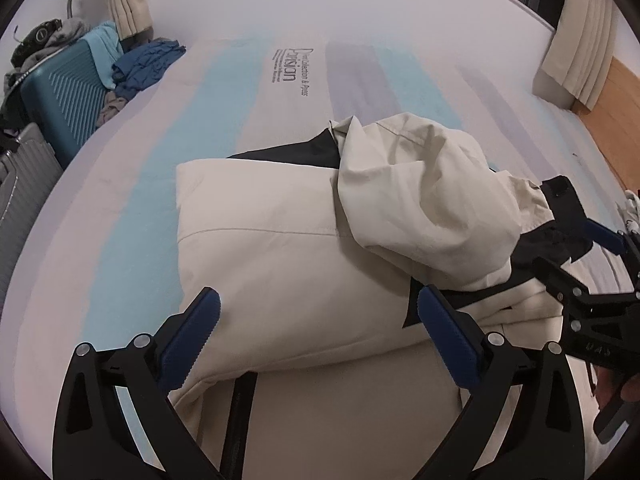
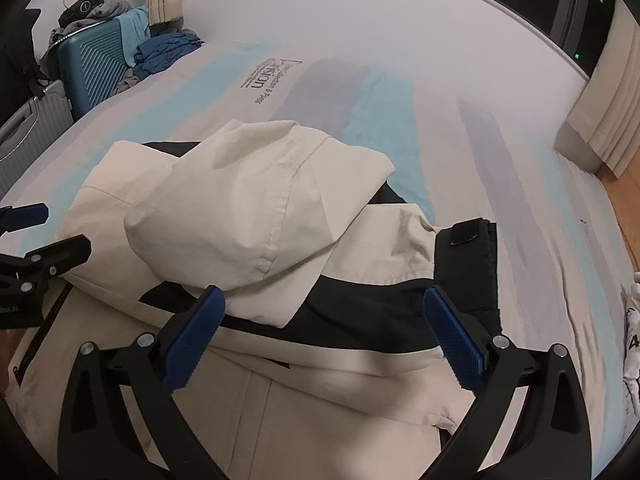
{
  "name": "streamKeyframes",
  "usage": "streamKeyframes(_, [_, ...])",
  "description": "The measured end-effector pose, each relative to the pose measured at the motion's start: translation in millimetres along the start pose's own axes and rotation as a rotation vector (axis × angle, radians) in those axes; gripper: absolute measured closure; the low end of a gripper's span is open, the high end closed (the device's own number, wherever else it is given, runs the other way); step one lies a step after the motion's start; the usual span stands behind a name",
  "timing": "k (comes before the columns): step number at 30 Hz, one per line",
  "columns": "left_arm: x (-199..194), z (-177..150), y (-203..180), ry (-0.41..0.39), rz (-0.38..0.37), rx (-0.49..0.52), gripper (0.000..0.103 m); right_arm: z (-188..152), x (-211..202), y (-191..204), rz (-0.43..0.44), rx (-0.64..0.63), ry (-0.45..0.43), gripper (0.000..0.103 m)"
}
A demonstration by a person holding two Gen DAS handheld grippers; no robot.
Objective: Fold large clothes
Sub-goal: 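Move both open grippers back along the jacket to its hem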
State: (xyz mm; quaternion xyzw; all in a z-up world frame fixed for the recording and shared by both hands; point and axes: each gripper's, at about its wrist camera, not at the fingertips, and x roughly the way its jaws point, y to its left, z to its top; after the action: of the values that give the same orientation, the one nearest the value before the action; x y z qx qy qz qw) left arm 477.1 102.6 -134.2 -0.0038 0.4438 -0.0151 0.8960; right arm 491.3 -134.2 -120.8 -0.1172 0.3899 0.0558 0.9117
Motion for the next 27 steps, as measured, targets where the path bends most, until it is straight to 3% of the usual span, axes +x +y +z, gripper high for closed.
streamKeyframes(8, [-38.1, -12.7, 7.3, 0.009, -0.019, 0.023, 0.006, -5.8, -45.9, -12.3, -0.032, 0.017, -0.007, 0.007])
streamKeyframes(13, [-64.3, -36.3, 10.8, 0.033, -0.023, 0.031, 0.006, -28.3, -84.6, -26.4, -0.030, 0.013, 0.006, 0.007])
streamKeyframes(21, [-114.8, -128.7, 30.5, 0.092, 0.030, -0.044, 0.006, -126.7, -122.3, -67.4, -0.005, -0.022, 0.099, 0.008])
streamKeyframes(27, [-144.2, -184.7, 44.2, 0.147, 0.080, -0.037, 0.006, -191.3, -147.4, -92.9, -0.024, -0.040, 0.179, 0.008])
